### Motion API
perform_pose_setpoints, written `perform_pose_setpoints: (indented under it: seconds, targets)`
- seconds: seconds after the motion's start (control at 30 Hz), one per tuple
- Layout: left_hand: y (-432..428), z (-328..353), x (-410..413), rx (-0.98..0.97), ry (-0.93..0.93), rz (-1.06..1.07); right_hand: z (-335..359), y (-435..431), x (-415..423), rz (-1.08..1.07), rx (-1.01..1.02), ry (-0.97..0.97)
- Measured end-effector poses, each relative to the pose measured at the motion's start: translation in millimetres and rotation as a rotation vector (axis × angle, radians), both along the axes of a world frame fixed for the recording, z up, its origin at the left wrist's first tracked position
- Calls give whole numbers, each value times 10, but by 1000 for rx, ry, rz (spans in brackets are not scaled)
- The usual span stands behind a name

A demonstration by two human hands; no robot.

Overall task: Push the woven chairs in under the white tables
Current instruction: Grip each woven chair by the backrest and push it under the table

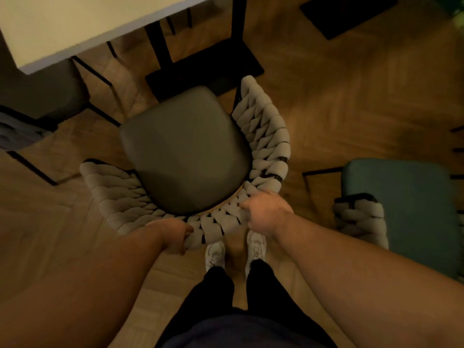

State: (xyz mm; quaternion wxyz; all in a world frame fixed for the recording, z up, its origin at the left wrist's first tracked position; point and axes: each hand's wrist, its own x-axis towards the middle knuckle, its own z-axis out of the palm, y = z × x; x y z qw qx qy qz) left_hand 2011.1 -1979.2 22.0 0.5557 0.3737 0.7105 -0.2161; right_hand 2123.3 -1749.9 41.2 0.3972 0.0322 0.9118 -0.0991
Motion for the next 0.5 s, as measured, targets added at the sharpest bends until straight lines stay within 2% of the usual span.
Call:
perform_pose_setpoints:
  seconds: [0.17,0.27,0.4,0.5]
  targets:
    - [399,274,-195,128,49,-56,205,173,394,-312,-63,151]
    - [799,432,-175,273,142,-85,279,448,789,-451,27,176]
    - [1596,559,107,501,225,-258,371,980,1568,-683,147,191]
    - [2247,595,519,599,228,-395,398,1382,2251,-861,224,174]
